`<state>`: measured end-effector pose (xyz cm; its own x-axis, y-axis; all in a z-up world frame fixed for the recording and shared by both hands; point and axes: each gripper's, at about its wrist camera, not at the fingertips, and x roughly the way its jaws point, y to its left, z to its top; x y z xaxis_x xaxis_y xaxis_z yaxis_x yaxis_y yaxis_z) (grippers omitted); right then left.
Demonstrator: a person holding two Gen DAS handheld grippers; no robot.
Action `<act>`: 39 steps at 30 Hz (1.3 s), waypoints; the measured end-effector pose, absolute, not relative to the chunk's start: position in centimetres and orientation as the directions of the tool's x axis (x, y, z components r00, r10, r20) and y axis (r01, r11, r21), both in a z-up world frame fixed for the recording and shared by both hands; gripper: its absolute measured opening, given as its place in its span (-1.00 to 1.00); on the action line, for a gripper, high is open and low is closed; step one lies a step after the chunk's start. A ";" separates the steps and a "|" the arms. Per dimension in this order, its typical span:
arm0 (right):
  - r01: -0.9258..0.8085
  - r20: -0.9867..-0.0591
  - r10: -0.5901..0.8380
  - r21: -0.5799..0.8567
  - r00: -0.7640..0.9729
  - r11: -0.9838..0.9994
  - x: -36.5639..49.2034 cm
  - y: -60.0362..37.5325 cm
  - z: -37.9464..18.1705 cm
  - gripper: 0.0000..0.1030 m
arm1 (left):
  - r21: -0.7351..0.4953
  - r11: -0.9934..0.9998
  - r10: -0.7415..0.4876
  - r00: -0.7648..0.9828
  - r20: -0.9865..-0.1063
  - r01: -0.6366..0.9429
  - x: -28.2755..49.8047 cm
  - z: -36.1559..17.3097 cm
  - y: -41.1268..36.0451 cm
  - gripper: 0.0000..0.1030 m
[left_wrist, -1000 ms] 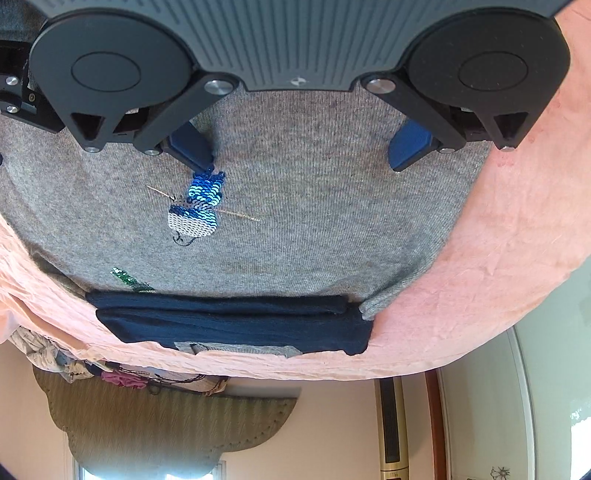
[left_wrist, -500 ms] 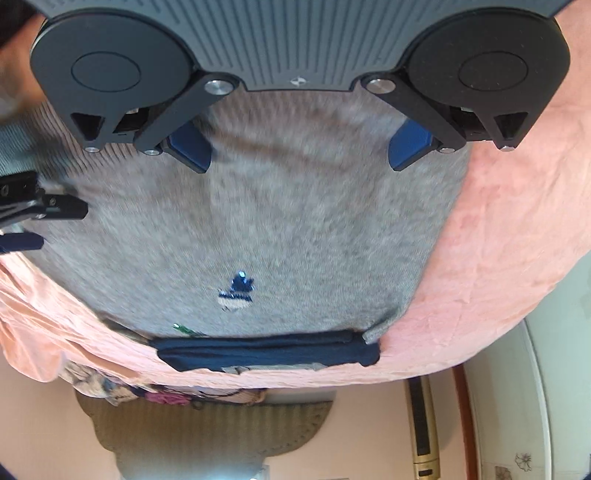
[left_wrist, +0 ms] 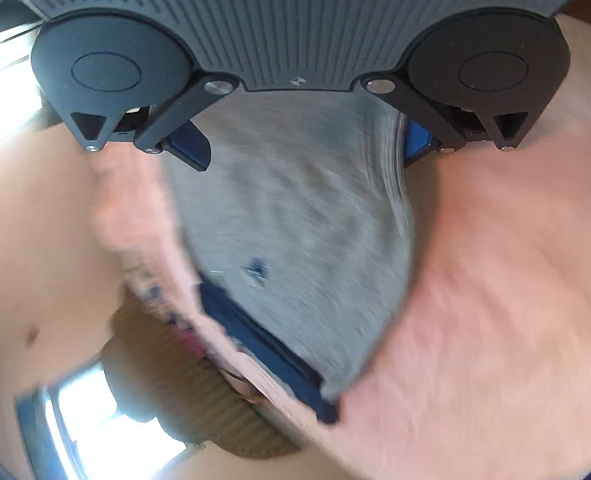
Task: Fold small clothes
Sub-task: 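Grasp the grey ribbed hem with both tools, then lift the grey hem with both tools and fold it over the body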
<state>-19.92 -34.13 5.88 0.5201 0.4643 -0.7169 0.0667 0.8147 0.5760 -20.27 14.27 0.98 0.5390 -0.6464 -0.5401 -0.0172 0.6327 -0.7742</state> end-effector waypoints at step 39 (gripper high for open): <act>-0.123 -0.296 0.711 0.872 0.638 0.473 5.8 -36.7 10.0 -0.80 | -0.777 0.615 -0.634 0.672 -0.383 0.138 9.6 8.1 13.2 -0.91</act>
<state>5.77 -36.74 10.04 0.6376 0.7112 -0.2960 -0.1227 0.4731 0.8724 9.63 13.22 8.10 0.6723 -0.6338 -0.3826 0.1377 0.6148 -0.7765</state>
